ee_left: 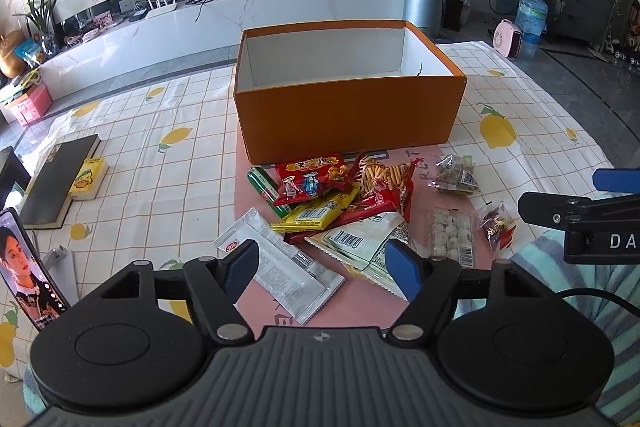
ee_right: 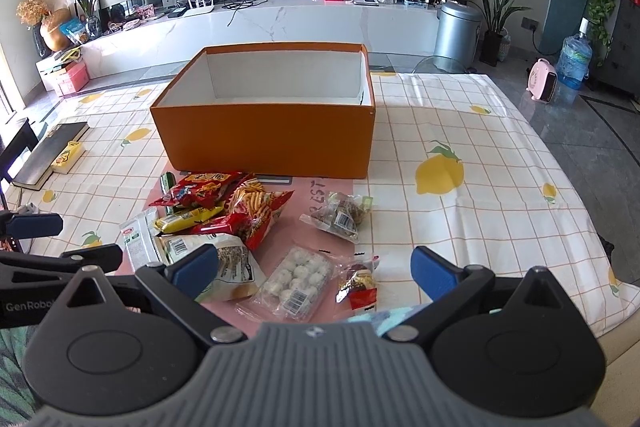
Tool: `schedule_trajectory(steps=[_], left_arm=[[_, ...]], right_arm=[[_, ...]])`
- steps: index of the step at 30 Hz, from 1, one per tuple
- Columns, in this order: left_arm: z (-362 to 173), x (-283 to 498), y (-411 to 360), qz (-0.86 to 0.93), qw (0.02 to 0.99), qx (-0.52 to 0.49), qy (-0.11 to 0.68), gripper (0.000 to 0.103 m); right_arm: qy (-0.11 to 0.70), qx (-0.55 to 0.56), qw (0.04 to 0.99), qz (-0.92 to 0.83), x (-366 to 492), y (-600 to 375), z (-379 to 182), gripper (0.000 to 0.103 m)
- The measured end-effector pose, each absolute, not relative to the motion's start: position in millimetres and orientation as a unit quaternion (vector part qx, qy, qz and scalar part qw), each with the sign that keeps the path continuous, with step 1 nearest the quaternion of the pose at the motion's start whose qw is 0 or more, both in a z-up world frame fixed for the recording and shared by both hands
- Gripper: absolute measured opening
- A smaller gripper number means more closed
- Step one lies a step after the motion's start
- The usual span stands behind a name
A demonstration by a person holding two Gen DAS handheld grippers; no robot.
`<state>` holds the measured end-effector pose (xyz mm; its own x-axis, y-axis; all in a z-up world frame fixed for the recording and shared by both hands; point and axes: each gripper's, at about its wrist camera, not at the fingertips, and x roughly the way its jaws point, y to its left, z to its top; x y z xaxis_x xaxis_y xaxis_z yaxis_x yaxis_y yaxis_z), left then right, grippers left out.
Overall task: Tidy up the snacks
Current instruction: 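Grasp the white-green chip bag with the left tool while the right tool grasps the white candy tray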
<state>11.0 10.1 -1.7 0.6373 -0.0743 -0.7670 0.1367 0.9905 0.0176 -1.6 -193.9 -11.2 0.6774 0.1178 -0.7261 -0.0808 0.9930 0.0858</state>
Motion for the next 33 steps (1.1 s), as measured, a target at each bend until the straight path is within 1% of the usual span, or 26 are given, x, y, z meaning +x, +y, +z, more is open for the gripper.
schedule_trajectory(steps=[1,2,4,5,7,9,15,19,21,24,26,30,33], left_arm=[[-3,13,12,-0.062,0.903,0.029,0.424,0.078],[-5,15,12,-0.068,0.901,0.023,0.427,0.074],[-9,18,10,-0.084,0.897,0.018,0.433,0.071],[-11,19,9,-0.09,0.896,0.015,0.435,0.071],[-17,23,8,-0.098,0.892,0.001,0.442,0.071],[-24,28,6,-0.103,0.887,-0.011,0.45,0.072],[-49,43,3,-0.121,0.877,-0.029,0.464,0.073],[-64,51,5,-0.124,0.871,-0.042,0.474,0.073],[-70,55,7,-0.126,0.867,-0.051,0.479,0.074],[-78,61,9,-0.128,0.864,-0.063,0.483,0.079],[-82,65,11,-0.131,0.862,-0.075,0.484,0.085],[-89,74,13,-0.136,0.857,-0.096,0.488,0.087],[-94,79,15,-0.135,0.854,-0.109,0.49,0.087]], right_arm=[[0.403,0.03,0.913,0.056,2,-197,-14,0.098],[0.408,0.035,0.91,0.057,5,-200,-18,0.094],[0.422,0.037,0.904,0.056,12,-203,-26,0.085],[0.428,0.037,0.901,0.056,14,-205,-30,0.082],[0.441,0.044,0.895,0.055,19,-206,-40,0.081],[0.454,0.055,0.887,0.062,24,-206,-51,0.078],[0.473,0.061,0.876,0.072,37,-195,-75,0.079],[0.494,0.087,0.86,0.094,52,-190,-89,0.077],[0.506,0.089,0.853,0.093,59,-187,-99,0.074],[0.517,0.094,0.846,0.089,66,-185,-111,0.073],[0.523,0.1,0.842,0.088,71,-185,-116,0.073],[0.537,0.113,0.831,0.089,80,-185,-127,0.077],[0.542,0.121,0.826,0.093,84,-185,-131,0.077]])
